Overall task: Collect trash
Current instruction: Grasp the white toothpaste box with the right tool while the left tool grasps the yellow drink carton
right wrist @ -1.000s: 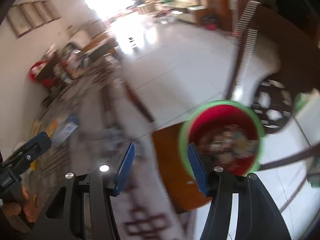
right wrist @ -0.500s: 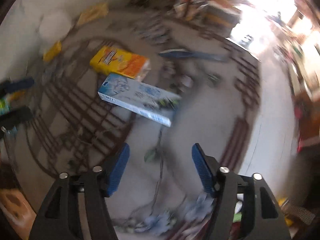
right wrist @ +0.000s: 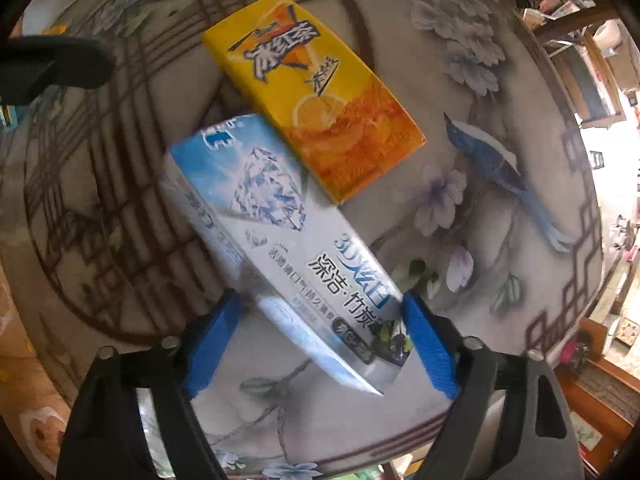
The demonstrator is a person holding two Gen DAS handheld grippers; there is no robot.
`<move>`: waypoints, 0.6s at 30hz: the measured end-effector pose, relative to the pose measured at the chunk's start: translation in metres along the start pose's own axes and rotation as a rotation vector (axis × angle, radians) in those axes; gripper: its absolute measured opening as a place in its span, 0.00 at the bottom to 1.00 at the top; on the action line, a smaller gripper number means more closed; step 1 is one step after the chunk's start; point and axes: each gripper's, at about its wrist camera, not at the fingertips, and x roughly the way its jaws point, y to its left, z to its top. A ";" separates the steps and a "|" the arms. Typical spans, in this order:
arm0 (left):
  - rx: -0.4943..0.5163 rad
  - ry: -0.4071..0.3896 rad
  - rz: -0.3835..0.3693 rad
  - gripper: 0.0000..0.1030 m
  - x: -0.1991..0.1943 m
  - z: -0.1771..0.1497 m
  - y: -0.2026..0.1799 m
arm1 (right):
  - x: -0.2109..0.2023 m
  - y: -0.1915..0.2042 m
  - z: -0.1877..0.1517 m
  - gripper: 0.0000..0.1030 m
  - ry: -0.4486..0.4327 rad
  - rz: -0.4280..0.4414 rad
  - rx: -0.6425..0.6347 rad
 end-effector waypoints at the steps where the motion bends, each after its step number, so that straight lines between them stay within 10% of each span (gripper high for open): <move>1: 0.036 0.001 -0.005 0.87 0.003 0.003 -0.002 | 0.002 0.000 0.000 0.66 0.003 -0.003 -0.005; 4: 0.148 0.019 -0.009 0.89 0.012 0.007 -0.010 | 0.021 0.006 -0.006 0.41 0.048 0.018 -0.025; 8: 0.242 0.070 0.038 0.90 0.028 0.015 -0.011 | 0.015 0.003 -0.030 0.38 -0.064 0.099 0.061; 18: 0.250 0.080 0.036 0.90 0.071 0.034 -0.020 | -0.011 -0.004 -0.191 0.37 -0.458 0.175 0.834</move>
